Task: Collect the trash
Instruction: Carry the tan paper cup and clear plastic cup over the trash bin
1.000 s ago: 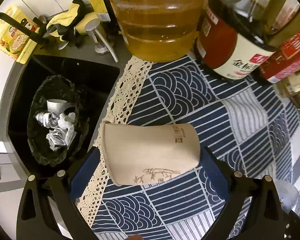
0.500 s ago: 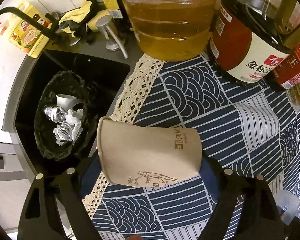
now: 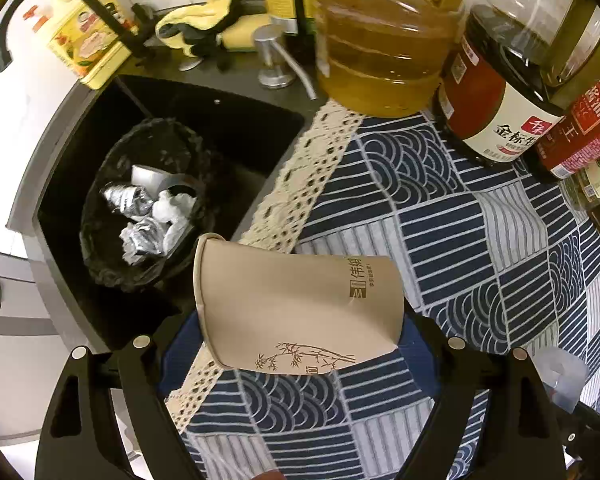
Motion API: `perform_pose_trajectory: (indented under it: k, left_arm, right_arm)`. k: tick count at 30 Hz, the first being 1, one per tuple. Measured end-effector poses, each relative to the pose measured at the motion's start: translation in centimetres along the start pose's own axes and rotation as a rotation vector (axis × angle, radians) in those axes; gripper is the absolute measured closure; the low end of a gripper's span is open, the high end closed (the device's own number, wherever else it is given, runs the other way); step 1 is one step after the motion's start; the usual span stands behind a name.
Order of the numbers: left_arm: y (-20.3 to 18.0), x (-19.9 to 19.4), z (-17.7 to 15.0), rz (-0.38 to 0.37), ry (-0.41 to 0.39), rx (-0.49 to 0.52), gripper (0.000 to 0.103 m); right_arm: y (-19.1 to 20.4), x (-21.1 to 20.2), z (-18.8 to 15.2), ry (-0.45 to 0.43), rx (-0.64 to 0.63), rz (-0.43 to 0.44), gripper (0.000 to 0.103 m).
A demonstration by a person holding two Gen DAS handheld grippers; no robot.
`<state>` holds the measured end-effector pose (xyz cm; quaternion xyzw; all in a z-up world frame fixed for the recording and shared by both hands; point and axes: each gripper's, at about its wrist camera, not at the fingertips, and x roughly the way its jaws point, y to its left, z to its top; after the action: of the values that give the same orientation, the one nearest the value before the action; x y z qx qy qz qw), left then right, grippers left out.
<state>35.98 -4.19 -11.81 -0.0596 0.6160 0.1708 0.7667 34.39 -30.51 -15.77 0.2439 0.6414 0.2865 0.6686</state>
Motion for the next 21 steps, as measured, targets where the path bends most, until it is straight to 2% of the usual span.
perform_pose_trajectory:
  k: [12, 21]
  left_arm:
    - [4.5, -2.3, -3.2, -0.039, -0.028, -0.044, 0.019]
    - [8.9, -4.0, -4.7, -0.097, -0.066, -0.089, 0.019]
  right_arm:
    - [3.3, 3.1, -1.0, 0.049, -0.055, -0.011, 0.045]
    - [7.9, 6.0, -1.5, 0.079, -0.126, -0.039, 0.045]
